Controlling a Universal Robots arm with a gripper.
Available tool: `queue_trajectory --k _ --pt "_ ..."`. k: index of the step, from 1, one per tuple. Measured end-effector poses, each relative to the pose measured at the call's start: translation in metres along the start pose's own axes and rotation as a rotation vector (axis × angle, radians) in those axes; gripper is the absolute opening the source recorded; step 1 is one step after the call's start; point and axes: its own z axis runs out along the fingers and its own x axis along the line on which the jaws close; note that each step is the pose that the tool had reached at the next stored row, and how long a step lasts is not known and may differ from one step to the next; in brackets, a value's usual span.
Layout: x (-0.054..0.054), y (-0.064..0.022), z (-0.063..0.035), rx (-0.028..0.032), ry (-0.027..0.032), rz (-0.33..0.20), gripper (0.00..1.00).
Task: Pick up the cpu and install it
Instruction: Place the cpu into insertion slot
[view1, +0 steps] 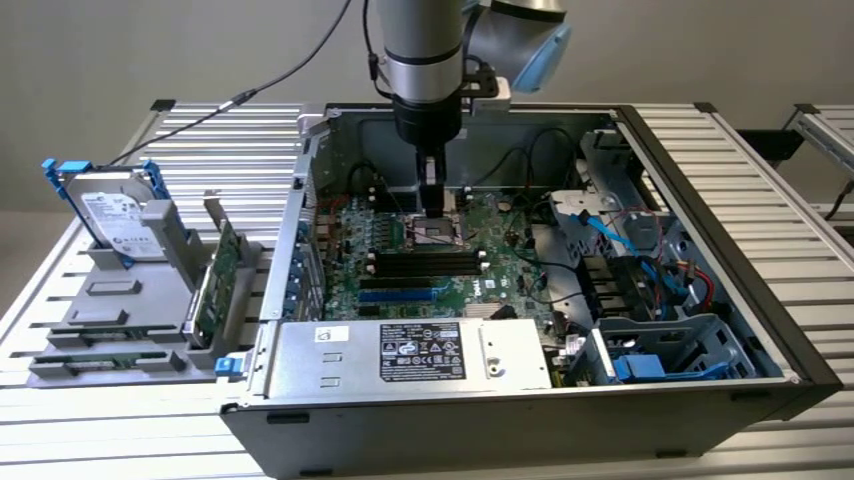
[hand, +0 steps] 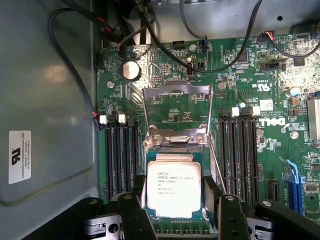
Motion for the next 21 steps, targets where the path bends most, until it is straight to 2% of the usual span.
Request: queue_trajectory --k 3,8,21 --pt "0.0002 -0.0002 0.0009 -0.0004 -0.0074 -0.002 0.55" --pt "0.0001 -0.0004 0.0014 -0.0006 -0.0133 -0.003 0.55" --pt "0.0001 -0.0005 0.0025 -0.0010 -0.0140 -0.003 0.55"
